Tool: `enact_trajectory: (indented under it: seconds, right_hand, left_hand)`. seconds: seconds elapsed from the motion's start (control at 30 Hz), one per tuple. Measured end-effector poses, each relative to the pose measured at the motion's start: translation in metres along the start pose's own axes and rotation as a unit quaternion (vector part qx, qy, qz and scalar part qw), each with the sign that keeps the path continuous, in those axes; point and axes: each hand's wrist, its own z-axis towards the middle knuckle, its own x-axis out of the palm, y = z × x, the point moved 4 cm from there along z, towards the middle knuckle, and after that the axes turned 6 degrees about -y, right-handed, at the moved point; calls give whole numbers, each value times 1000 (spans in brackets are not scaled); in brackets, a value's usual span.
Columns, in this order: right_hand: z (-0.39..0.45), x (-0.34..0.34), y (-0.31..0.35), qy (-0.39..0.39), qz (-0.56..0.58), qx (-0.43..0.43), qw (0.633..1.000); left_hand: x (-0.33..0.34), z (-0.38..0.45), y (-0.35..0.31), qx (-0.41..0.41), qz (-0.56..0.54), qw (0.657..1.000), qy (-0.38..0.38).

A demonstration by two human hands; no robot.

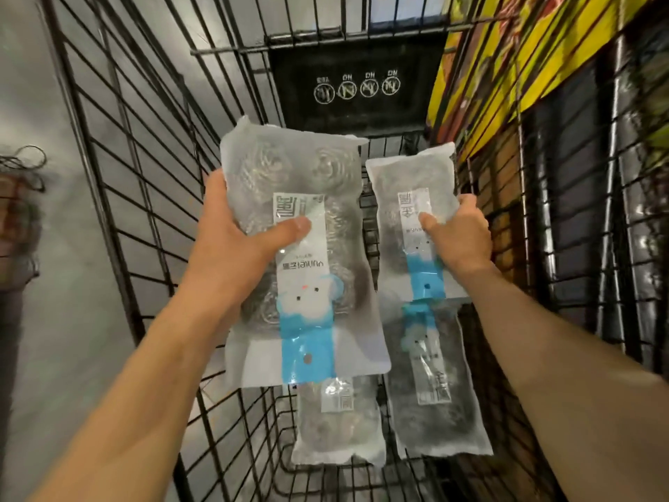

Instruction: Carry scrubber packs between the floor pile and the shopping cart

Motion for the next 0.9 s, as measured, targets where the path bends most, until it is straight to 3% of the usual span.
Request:
enact_trajectory:
  seconds: [0.07,0.2,0.33,0.43,0.63,0.77,0.9]
  right_hand:
    - [-5,-3,5,-19,-49,-33,998]
    - [-10,-15,19,-72,-123,-177,974]
    - [-22,-35,30,-22,-126,-247,961]
    - [-36,-45,32,7,-177,-298,938]
    - [-47,-46,20,60,-217,-279,933]
    - [-49,-44,14,78,-255,-275,924]
    - [-53,-44,15,77,-264,-279,920]
  left_hand:
    - [2,1,0,0,10,1000,1]
    - [7,3,3,13,15,1000,4]
    - [20,17,12,40,60,997,34]
    - [30,40,29,15,58,998,36]
    - [45,82,78,-31,154,987,34]
    - [52,91,88,4,328,945,2]
    - [58,88,69,156,464,872,26]
